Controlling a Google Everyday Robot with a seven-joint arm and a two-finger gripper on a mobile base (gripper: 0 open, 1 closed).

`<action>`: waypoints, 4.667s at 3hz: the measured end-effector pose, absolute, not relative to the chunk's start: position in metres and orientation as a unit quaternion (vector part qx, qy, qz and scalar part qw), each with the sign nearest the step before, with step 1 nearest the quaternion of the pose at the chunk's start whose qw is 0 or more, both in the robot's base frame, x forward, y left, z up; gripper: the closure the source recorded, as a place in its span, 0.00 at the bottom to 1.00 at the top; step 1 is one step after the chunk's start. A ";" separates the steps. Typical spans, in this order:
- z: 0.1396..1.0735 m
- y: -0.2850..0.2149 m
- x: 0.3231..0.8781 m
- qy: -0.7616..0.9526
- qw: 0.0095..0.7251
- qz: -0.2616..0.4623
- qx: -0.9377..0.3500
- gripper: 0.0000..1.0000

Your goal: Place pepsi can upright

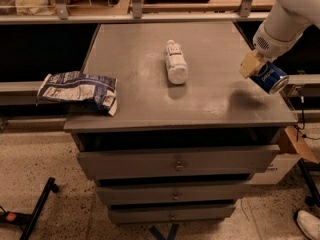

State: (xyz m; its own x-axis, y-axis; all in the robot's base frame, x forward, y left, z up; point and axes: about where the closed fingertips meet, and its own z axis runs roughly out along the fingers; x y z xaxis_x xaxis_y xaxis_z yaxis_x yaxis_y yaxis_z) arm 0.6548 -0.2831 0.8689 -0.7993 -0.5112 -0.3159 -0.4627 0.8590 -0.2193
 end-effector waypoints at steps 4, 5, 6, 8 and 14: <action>0.934 -0.224 0.645 0.748 0.462 0.187 -0.438 1.00; 0.938 -0.214 0.637 0.673 0.489 0.236 -0.501 1.00; 0.935 -0.208 0.633 0.623 0.496 0.287 -0.532 1.00; 0.926 -0.209 0.634 0.619 0.494 0.337 -0.508 1.00; 0.910 -0.218 0.639 0.538 0.595 0.494 -0.335 0.59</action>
Offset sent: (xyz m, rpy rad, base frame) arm -0.0246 0.0621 0.0762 0.2465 -0.4545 0.6730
